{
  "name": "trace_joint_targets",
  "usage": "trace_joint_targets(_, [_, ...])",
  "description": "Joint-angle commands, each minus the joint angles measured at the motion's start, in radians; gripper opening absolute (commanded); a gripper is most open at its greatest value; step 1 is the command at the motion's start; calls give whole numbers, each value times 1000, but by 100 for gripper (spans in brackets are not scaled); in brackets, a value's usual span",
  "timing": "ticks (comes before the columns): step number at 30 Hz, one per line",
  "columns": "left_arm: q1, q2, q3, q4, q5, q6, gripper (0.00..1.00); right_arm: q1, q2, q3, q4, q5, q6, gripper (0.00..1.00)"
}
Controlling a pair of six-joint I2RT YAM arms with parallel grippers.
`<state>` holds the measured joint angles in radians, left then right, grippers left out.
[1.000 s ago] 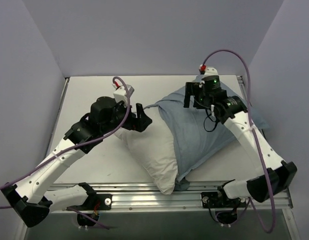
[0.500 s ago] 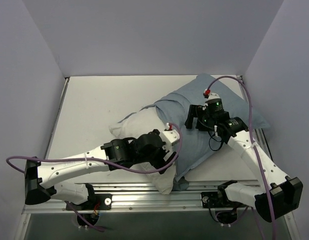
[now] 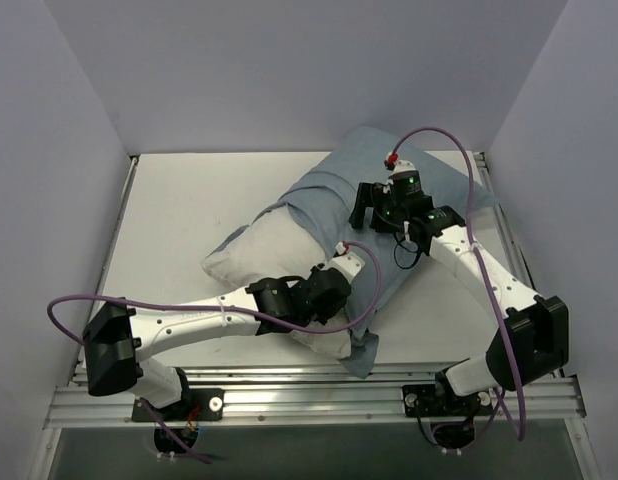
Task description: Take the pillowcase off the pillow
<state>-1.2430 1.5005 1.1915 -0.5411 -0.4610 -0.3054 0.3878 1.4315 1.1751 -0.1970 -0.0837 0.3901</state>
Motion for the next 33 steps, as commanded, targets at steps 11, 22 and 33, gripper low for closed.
trace_joint_targets(11, [206,-111,98,21,125,12,2,60,-311,-232,-42,-256,-82,88])
trace_joint_targets(22, [254,-66,264,-43,205,43,2,301,-398,-333,97,-227,15,88])
trace_joint_targets(33, [261,-105,275,-75,239,29,2,353,-260,-293,32,215,29,13])
